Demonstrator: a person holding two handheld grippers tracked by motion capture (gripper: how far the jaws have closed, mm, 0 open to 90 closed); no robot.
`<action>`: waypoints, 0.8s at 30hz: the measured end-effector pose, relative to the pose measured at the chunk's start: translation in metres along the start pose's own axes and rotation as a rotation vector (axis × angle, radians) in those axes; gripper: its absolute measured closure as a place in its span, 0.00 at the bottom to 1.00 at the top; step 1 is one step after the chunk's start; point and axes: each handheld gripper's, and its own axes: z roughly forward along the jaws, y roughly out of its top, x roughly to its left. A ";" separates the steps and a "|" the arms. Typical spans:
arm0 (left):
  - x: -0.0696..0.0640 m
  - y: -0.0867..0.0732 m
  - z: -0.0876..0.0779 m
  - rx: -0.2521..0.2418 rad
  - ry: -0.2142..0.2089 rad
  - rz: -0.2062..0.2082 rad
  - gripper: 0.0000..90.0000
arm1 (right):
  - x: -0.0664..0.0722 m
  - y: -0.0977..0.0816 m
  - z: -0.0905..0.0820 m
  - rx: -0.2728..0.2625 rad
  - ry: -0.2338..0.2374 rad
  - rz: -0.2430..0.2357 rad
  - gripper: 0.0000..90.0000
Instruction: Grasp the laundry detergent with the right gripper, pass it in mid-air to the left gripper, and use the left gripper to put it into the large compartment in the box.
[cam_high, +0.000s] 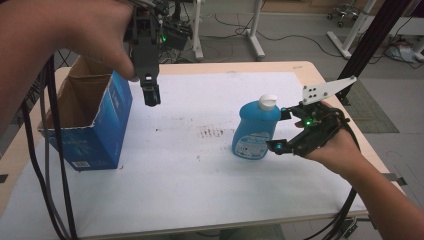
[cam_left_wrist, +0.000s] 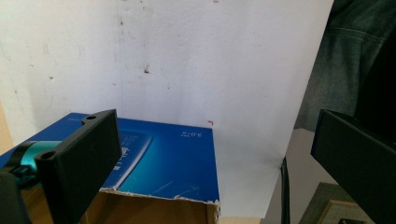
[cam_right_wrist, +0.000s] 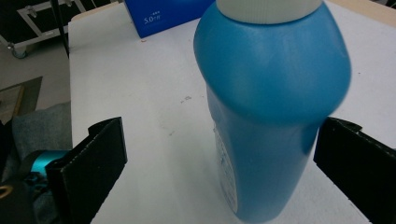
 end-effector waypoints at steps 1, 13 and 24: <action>0.000 -0.001 0.000 -0.002 0.001 -0.005 0.02 | -0.001 0.000 0.002 -0.004 0.001 -0.001 0.02; 0.002 -0.005 0.000 -0.007 0.000 -0.006 0.02 | -0.006 -0.005 0.027 0.001 0.018 0.016 0.02; 0.003 -0.005 0.001 -0.014 -0.004 -0.014 0.02 | -0.008 -0.011 0.035 -0.017 0.017 0.013 0.02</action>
